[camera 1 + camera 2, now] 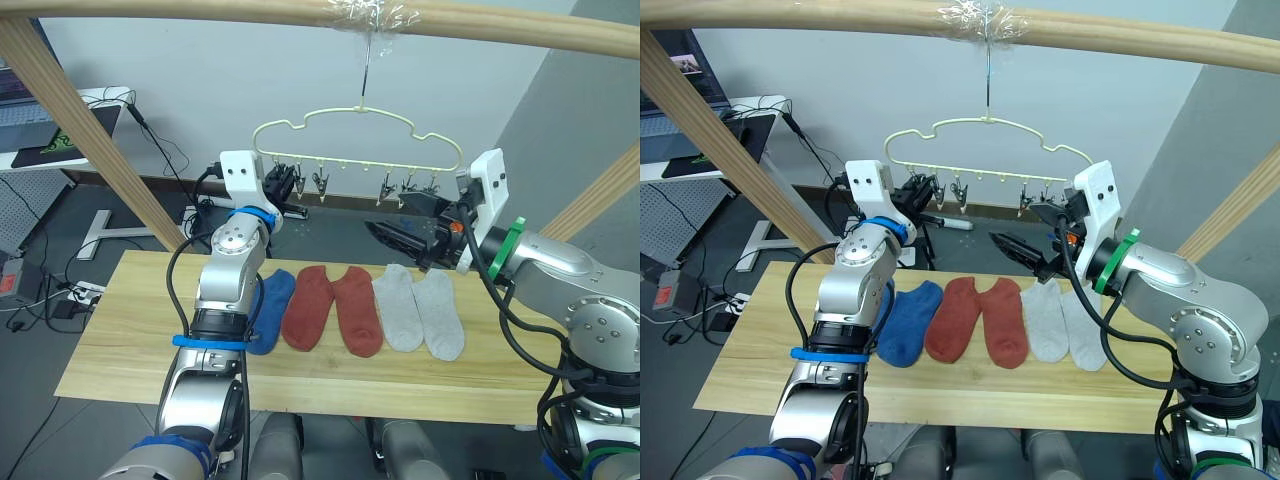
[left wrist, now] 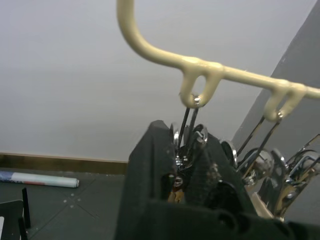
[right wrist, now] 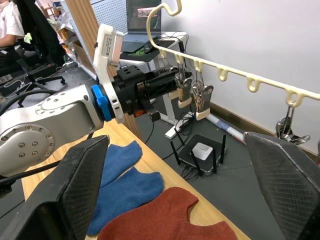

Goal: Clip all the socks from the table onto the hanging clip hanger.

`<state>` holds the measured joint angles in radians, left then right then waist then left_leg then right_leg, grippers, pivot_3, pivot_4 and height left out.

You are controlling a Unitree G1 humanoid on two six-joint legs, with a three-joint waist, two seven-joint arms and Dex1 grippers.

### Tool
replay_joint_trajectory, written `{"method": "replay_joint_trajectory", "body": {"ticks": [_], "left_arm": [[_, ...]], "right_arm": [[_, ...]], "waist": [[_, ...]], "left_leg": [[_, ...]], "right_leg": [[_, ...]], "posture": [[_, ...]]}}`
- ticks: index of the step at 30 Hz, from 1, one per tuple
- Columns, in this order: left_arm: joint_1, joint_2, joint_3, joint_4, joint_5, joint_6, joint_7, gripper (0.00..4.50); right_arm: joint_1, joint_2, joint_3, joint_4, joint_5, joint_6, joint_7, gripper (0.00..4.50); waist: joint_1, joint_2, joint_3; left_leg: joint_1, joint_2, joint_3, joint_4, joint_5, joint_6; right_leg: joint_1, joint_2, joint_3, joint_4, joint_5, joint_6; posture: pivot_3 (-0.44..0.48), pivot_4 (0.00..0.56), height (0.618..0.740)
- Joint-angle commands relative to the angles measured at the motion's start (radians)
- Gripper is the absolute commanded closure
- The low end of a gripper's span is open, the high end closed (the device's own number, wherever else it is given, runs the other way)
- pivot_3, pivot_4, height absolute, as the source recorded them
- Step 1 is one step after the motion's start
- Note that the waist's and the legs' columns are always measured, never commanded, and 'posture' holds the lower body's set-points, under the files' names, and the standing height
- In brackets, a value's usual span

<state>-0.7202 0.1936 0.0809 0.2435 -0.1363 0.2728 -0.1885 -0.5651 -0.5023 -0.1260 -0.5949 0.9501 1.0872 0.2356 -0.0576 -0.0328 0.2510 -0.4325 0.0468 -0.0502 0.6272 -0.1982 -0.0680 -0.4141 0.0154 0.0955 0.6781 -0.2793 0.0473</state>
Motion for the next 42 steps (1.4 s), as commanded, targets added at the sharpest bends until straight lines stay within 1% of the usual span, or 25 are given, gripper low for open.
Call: {"method": "replay_joint_trajectory", "body": {"ticks": [1,11,15,17,20,28,31,34,36,42], "left_arm": [[-0.025,0.002,0.01,-0.015,-0.006,-0.025,-0.005,4.22],[-0.011,0.007,0.001,-0.04,0.0,-0.016,-0.02,4.22],[-0.005,0.001,0.009,-0.052,-0.027,-0.002,-0.048,4.22],[-0.005,0.001,0.01,-0.052,-0.023,-0.001,-0.044,3.5],[-0.009,0.005,0.004,-0.048,-0.012,0.001,-0.034,2.61],[-0.009,0.004,0.005,-0.044,-0.005,-0.023,-0.036,2.61],[-0.008,0.002,0.007,-0.045,-0.003,-0.022,-0.032,3.19],[-0.008,0.001,0.008,-0.045,-0.003,-0.023,-0.032,3.98],[-0.008,0.001,0.008,-0.044,-0.004,-0.025,-0.033,4.28],[-0.009,0.004,0.01,-0.048,-0.002,-0.016,-0.028,4.28]], "right_arm": [[0.002,-0.009,-0.022,-0.045,0.022,-0.016,-0.005,0.0],[0.007,-0.011,-0.018,-0.046,0.033,-0.017,-0.013,0.0],[0.009,-0.012,-0.017,-0.048,0.036,-0.017,-0.015,0.0],[0.009,-0.012,-0.018,-0.047,0.036,-0.017,-0.014,0.0],[0.009,-0.014,-0.017,-0.047,0.036,-0.017,-0.014,0.0],[0.01,-0.013,-0.016,-0.047,0.037,-0.018,-0.015,0.0],[0.01,-0.012,-0.016,-0.047,0.037,-0.018,-0.015,0.0],[0.01,-0.012,-0.015,-0.047,0.037,-0.017,-0.016,0.0],[0.01,-0.011,-0.015,-0.046,0.036,-0.018,-0.016,0.0],[0.01,-0.012,-0.014,-0.047,0.035,-0.017,-0.016,0.0]], "waist": [[0.0,0.0,0.0],[0.0,0.0,0.0],[0.0,0.0,0.0],[0.0,0.0,0.0],[0.0,0.0,0.0],[0.0,0.0,0.0],[0.0,0.0,0.0],[0.0,0.0,0.0],[0.0,0.0,0.0],[0.0,0.0,0.0]], "left_leg": [[0.0,0.0,0.0,0.0,0.0,0.0],[0.0,0.0,0.0,0.0,0.0,0.0],[0.0,0.0,0.0,0.0,0.0,0.0],[0.0,0.0,0.0,0.0,0.0,0.0],[0.0,0.0,0.0,0.0,0.0,0.0],[0.0,0.0,0.0,0.0,0.0,0.0],[0.0,0.0,0.0,0.0,0.0,0.0],[0.0,0.0,0.0,0.0,0.0,0.0],[0.0,0.0,0.0,0.0,0.0,0.0],[0.0,0.0,0.0,0.0,0.0,0.0]], "right_leg": [[0.0,0.0,0.0,0.0,0.0,0.0],[0.0,0.0,0.0,0.0,0.0,0.0],[0.0,0.0,0.0,0.0,0.0,0.0],[0.0,0.0,0.0,0.0,0.0,0.0],[0.0,0.0,0.0,0.0,0.0,0.0],[0.0,0.0,0.0,0.0,0.0,0.0],[0.0,0.0,0.0,0.0,0.0,0.0],[0.0,0.0,0.0,0.0,0.0,0.0],[0.0,0.0,0.0,0.0,0.0,0.0],[0.0,0.0,0.0,0.0,0.0,0.0]], "posture": [[-0.081,0.249,0.74],[-0.079,0.249,0.74],[-0.079,0.249,0.74],[-0.079,0.249,0.74],[-0.079,0.249,0.74],[-0.079,0.248,0.74],[-0.079,0.248,0.74],[-0.079,0.248,0.74],[-0.079,0.248,0.74],[-0.076,0.245,0.74]]}}
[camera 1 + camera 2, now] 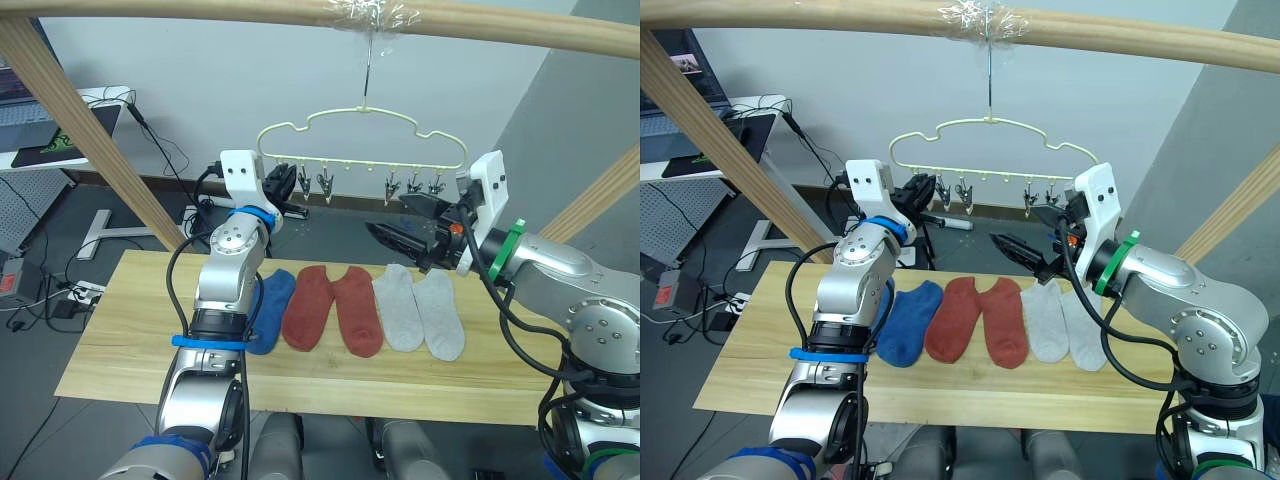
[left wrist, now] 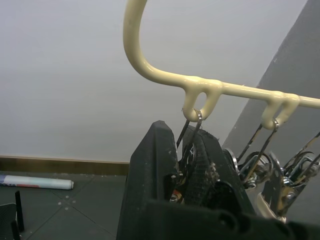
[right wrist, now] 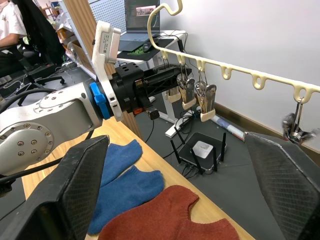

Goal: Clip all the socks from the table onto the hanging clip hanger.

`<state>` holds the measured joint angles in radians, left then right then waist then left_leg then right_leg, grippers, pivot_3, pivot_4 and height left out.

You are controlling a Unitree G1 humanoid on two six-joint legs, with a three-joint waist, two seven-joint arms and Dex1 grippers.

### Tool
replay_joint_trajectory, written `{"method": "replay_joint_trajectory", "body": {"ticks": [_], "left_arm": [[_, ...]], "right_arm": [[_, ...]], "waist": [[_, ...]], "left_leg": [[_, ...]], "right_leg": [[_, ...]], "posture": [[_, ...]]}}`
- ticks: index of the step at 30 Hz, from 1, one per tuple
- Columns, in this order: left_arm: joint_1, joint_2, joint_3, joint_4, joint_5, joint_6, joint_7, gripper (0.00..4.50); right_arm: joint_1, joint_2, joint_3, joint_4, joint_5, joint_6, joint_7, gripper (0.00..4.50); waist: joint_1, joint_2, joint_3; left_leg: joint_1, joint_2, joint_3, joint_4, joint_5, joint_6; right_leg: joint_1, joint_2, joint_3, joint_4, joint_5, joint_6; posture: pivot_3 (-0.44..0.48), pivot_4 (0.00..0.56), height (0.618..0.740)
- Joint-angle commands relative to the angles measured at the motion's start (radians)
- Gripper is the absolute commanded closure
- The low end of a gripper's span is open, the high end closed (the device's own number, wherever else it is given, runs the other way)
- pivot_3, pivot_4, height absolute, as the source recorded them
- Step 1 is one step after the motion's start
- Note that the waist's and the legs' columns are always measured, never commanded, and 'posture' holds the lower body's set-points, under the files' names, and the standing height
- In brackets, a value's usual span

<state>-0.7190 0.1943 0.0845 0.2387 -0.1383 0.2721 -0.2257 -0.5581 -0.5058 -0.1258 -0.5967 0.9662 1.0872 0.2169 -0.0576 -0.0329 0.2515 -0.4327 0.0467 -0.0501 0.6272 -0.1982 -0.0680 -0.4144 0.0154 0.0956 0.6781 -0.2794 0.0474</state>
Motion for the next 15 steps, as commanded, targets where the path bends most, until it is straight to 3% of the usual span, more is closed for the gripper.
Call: {"method": "replay_joint_trajectory", "body": {"ticks": [1,8,15], "left_arm": [[-0.009,0.004,0.008,-0.045,-0.001,-0.012,0.009,4.28],[0.011,-0.002,0.07,-0.175,-0.149,0.132,-0.039,4.28],[0.015,0.021,0.151,-0.311,-0.35,0.372,-0.063,4.28]], "right_arm": [[0.003,-0.009,-0.014,-0.045,0.02,-0.016,0.003,0.0],[0.012,-0.106,0.027,-0.033,-0.006,0.08,-0.001,0.0],[0.096,-0.161,0.122,0.079,-0.207,0.156,-0.093,0.0]], "waist": [[0.0,0.0,0.0],[0.0,0.0,0.001],[0.001,-0.001,0.003]], "left_leg": [[0.0,0.0,0.0,0.0,0.0,0.0],[0.0,0.0,0.0,0.0,0.0,0.0],[-0.001,0.0,0.0,0.0,0.0,0.0]], "right_leg": [[0.0,0.0,0.0,0.0,0.0,0.0],[0.0,0.0,0.0,0.0,0.0,0.0],[-0.001,-0.001,0.0,0.0,0.0,0.0]], "posture": [[-0.074,0.245,0.74],[-0.068,0.251,0.74],[-0.064,0.257,0.74]]}}
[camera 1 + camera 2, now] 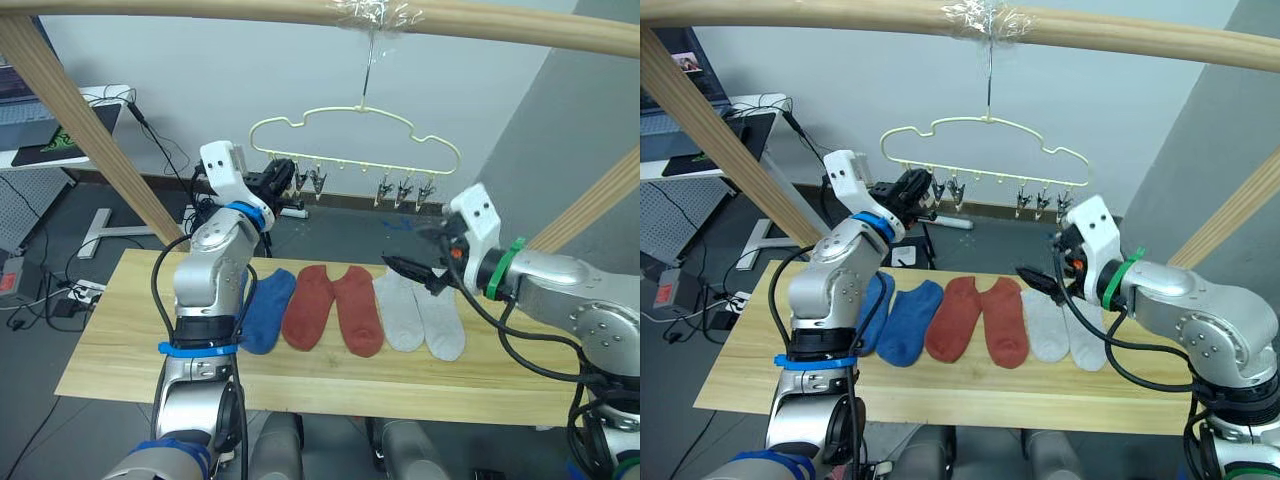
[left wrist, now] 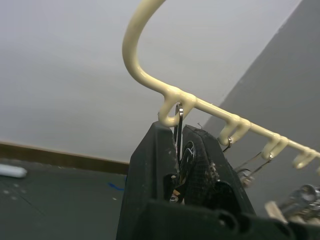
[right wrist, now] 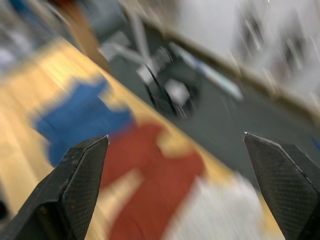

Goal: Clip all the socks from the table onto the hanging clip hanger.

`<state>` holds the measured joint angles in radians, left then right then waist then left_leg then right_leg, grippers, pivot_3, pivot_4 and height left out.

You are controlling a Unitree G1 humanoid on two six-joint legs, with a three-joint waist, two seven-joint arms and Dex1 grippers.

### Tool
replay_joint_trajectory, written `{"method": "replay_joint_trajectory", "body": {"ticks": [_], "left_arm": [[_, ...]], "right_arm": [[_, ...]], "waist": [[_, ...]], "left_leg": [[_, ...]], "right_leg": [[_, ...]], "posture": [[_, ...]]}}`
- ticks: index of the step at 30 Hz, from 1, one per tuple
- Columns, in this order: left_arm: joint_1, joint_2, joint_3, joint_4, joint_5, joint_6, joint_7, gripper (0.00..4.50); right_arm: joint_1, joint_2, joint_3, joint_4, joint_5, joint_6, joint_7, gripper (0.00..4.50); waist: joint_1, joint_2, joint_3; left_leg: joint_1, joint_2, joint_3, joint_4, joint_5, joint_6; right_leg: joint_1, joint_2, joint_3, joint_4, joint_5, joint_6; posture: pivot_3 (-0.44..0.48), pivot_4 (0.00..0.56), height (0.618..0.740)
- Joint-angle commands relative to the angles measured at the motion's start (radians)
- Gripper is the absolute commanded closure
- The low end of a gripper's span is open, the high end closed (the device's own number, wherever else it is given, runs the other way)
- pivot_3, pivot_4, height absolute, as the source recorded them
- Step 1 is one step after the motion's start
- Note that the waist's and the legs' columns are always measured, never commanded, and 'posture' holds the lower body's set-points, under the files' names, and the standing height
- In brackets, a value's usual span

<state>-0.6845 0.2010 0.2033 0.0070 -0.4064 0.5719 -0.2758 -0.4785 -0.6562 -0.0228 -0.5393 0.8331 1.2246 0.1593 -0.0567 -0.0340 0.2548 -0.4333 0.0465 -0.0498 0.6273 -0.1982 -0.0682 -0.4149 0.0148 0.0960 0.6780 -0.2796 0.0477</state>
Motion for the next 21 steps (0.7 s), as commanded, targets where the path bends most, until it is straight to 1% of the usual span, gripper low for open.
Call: {"method": "replay_joint_trajectory", "body": {"ticks": [1,5,11,16,21], "left_arm": [[-0.022,0.018,0.042,-0.087,-0.105,0.098,-0.012,4.28],[-0.042,0.029,0.078,-0.103,-0.191,0.203,-0.003,4.28],[-0.058,0.044,0.109,-0.104,-0.253,0.272,0.015,4.28],[-0.057,0.062,0.103,-0.111,-0.262,0.286,0.024,4.28],[-0.051,0.067,0.098,-0.122,-0.268,0.29,0.033,4.28]], "right_arm": [[0.023,-0.006,0.028,0.036,-0.094,0.026,-0.042,0.0],[0.01,0.096,0.035,0.165,-0.191,0.05,-0.125,0.0],[-0.007,0.212,0.045,0.289,-0.32,0.015,-0.175,0.0],[-0.016,0.258,0.083,0.419,-0.475,-0.071,-0.225,0.0],[-0.052,0.325,0.077,0.56,-0.578,-0.172,-0.253,0.0]], "waist": [[0.0,0.0,0.0],[-0.001,-0.002,0.003],[-0.001,-0.001,0.007],[0.001,-0.001,0.008],[0.0,0.0,0.011]], "left_leg": [[0.0,0.0,0.0,0.0,0.0,0.0],[0.0,0.0,0.0,0.0,0.0,0.0],[-0.001,0.0,0.0,0.0,0.0,0.0],[-0.002,0.0,0.001,-0.001,0.0,0.0],[-0.002,0.0,0.001,-0.002,0.0,-0.001]], "right_leg": [[0.0,0.0,0.0,0.0,0.0,0.0],[-0.001,0.0,0.0,0.0,0.0,0.0],[-0.002,0.0,0.0,0.0,0.0,0.0],[-0.004,0.0,0.0,0.001,0.0,0.0],[-0.004,0.0,0.001,0.001,0.0,0.0]], "posture": [[-0.064,0.257,0.74],[-0.055,0.267,0.74],[-0.045,0.267,0.74],[-0.027,0.274,0.74],[-0.018,0.277,0.74]]}}
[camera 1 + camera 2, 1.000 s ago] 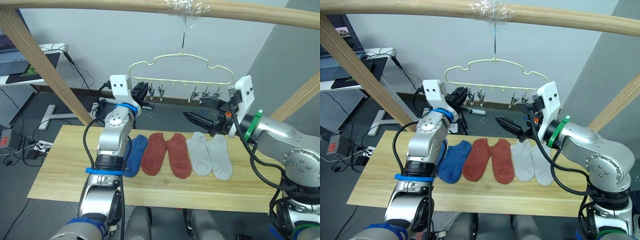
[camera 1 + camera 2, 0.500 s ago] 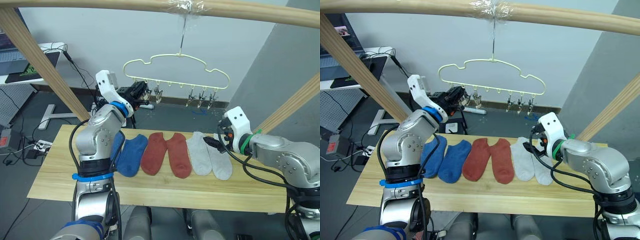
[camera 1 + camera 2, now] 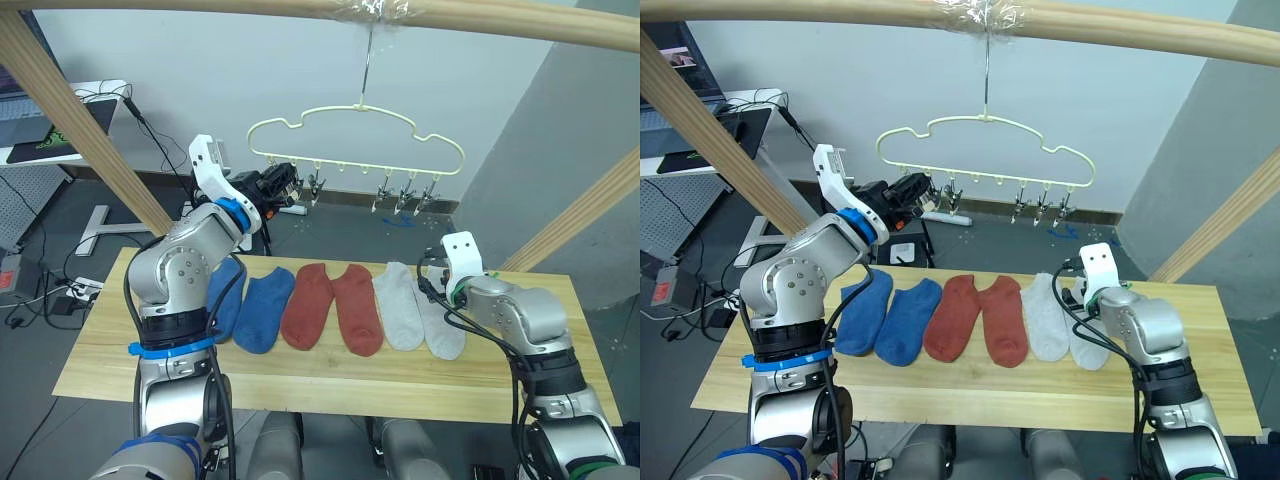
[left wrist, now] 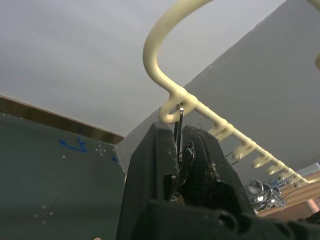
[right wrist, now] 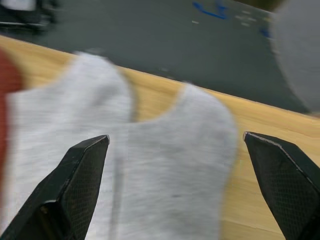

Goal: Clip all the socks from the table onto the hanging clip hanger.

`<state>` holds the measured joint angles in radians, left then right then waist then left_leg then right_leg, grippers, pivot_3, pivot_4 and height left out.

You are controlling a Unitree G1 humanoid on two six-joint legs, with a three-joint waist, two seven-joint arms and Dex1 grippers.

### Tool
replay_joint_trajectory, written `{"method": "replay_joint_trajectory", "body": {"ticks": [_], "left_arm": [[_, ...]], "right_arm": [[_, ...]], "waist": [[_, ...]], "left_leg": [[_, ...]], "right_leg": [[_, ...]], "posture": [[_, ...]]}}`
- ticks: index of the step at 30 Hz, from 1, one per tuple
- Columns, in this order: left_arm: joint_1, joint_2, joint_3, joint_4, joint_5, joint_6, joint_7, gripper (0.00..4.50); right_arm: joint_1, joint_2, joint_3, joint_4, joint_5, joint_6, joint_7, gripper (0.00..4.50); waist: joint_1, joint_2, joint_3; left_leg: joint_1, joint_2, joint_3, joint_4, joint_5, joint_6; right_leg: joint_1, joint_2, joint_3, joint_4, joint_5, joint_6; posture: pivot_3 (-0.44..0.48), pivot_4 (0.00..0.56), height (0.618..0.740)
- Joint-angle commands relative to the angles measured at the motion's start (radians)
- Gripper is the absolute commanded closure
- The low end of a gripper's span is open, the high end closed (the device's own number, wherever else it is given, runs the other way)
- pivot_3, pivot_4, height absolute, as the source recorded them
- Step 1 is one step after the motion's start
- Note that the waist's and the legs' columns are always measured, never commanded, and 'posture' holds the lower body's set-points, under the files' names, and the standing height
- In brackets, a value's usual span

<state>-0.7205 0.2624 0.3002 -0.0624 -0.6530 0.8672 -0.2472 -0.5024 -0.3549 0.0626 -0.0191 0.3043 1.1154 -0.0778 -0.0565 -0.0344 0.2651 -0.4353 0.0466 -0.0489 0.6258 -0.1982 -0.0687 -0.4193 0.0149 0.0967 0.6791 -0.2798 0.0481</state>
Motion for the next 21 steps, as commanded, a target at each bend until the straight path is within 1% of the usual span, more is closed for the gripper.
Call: {"method": "replay_joint_trajectory", "body": {"ticks": [1,6,11,16,21], "left_arm": [[-0.015,0.005,0.001,-0.055,-0.021,-0.004,0.007,4.28],[-0.011,0.006,-0.008,-0.062,-0.018,-0.002,0.011,4.28],[-0.007,0.008,-0.011,-0.07,-0.019,0.0,0.019,4.28],[0.002,0.013,-0.014,-0.082,-0.015,0.004,0.024,4.28],[0.002,0.013,-0.013,-0.085,-0.016,0.004,0.028,4.28]], "right_arm": [[-0.036,0.039,-0.012,0.066,-0.063,-0.078,-0.016,0.0],[-0.073,0.092,-0.04,0.181,-0.117,-0.152,-0.027,0.0],[-0.108,0.126,-0.072,0.274,-0.171,-0.21,-0.07,0.0],[-0.106,0.147,-0.101,0.294,-0.206,-0.198,-0.102,0.0],[-0.076,0.183,-0.146,0.258,-0.225,-0.108,-0.142,0.0]], "waist": [[0.0,0.0,0.002],[0.001,0.001,0.004],[0.003,0.0,0.008],[0.005,0.0,0.009],[0.008,0.001,0.01]], "left_leg": [[0.0,0.0,0.0,0.0,0.0,0.0],[0.0,0.0,0.0,-0.001,0.0,0.0],[0.0,0.0,0.0,0.0,0.0,0.0],[0.0,0.0,0.0,-0.001,0.0,0.0],[0.0,0.0,0.0,-0.001,0.0,0.0]], "right_leg": [[0.0,0.0,0.0,0.0,0.0,0.0],[0.0,0.0,0.0,0.0,0.0,0.0],[0.0,0.0,0.0,0.0,0.0,0.0],[0.0,0.0,0.0,0.0,0.003,-0.004],[0.0,0.0,-0.001,0.0,0.003,-0.005]], "posture": [[-0.015,0.277,0.74],[-0.006,0.278,0.74],[0.004,0.279,0.74],[0.019,0.281,0.74],[0.018,0.282,0.74]]}}
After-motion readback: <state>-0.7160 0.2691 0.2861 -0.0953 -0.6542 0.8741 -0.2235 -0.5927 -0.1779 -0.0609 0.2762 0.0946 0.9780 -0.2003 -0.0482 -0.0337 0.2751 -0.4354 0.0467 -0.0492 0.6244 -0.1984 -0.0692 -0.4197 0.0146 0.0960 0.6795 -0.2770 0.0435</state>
